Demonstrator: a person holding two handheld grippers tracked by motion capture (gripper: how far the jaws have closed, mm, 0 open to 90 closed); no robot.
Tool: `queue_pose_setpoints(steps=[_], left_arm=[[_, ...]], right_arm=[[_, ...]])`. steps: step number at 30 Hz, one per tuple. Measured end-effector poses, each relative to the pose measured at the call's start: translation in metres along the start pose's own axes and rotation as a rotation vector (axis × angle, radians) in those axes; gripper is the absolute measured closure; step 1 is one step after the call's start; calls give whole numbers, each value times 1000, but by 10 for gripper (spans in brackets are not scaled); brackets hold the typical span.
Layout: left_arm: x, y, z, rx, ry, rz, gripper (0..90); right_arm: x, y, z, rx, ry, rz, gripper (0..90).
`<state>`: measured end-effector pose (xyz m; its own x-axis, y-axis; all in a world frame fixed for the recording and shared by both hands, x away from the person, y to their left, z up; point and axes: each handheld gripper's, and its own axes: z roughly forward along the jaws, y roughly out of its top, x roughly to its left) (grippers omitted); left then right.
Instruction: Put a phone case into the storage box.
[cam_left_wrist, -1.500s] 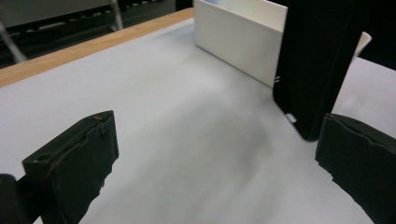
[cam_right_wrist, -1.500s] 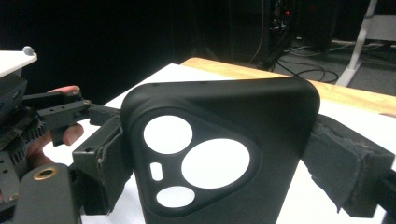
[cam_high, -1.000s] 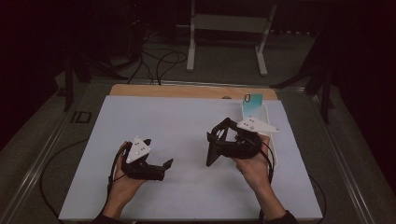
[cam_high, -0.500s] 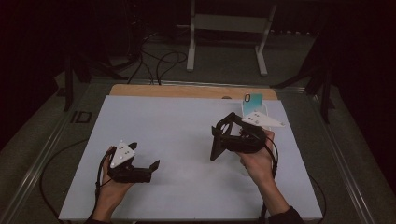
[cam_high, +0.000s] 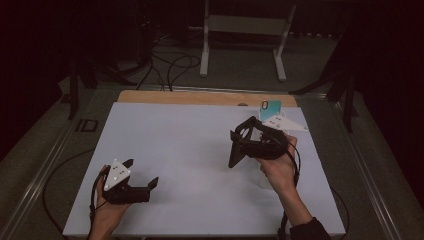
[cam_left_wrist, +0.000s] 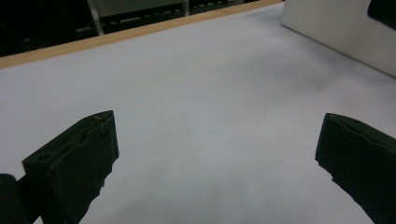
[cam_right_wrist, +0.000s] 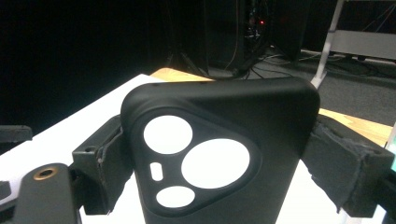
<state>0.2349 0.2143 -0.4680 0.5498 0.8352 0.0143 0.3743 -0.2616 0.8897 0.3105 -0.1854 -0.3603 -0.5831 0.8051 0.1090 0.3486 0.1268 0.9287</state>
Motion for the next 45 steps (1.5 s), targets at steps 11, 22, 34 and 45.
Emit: queue_pose_setpoints(steps=[11,22,34,45], left_arm=[[3,-13,-7,-19,49,-14,0],[6,-15,-8,-21,38,-54,0],[6,-16,-8,-20,53,-56,0],[6,-16,-9,-23,59,-59,0]], right_arm=[[-10,7,2,-9,-24,2,145],[-21,15,5,-17,-58,10,145],[-29,25,8,-24,-95,-12,145],[-38,34,9,-40,-129,-18,146]])
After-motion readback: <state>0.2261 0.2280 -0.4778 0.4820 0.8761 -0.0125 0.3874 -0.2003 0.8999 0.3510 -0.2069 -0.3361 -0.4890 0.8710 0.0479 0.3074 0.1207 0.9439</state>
